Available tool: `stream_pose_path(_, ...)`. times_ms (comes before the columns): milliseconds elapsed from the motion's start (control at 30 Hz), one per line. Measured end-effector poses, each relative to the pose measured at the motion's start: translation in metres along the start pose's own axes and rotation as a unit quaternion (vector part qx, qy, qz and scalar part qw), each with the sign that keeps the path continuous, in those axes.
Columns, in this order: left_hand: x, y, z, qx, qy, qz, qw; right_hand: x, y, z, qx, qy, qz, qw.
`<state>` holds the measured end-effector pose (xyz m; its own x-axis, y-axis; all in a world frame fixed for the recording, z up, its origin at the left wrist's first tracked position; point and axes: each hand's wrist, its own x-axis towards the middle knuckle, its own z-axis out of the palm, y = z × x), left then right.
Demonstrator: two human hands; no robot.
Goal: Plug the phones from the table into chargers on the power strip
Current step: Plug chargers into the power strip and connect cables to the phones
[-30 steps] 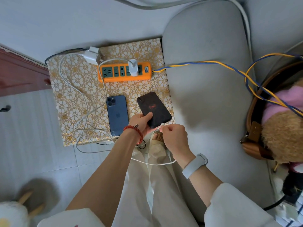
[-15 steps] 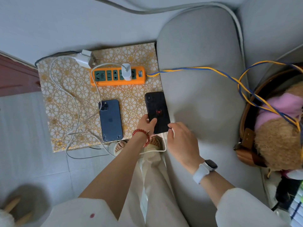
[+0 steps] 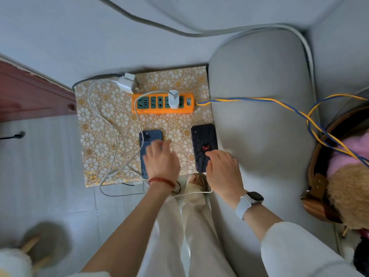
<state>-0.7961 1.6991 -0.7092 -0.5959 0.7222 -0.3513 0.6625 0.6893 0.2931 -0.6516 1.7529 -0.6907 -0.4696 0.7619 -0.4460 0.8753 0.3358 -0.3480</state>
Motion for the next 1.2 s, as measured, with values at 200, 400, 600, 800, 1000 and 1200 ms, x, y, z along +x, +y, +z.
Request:
stream_pose_path(200,0.025,-0.078,-0.03,0.047,-0.173,-0.139,0.974,0.02,-0.042,0.002,0.115,-0.011,0.004,0.993)
stream_pose_path(400,-0.038,-0.072,-0.024,-0.038,-0.277,0.162,0.946,0.037,-0.087,0.011,0.345,-0.106,0.08,0.929)
stream_pose_path(600,-0.057,-0.086,-0.027,-0.096,-0.369,0.232,0.895,0.046,-0.109,0.024,0.432,-0.149,0.093,0.885)
stream_pose_path(800,-0.048,-0.09,-0.044,-0.249,-0.464,0.068,0.848,0.037,-0.084,-0.002,0.156,-0.21,0.011,0.965)
stream_pose_path(1000,-0.025,-0.102,-0.044,-0.288,-0.249,-0.076,0.922,0.048,-0.048,-0.033,-0.136,-0.266,0.099,0.949)
stream_pose_path(1200,0.027,-0.119,-0.052,-0.241,-0.142,-0.104,0.954,0.044,-0.078,0.014,0.035,-0.165,0.101,0.981)
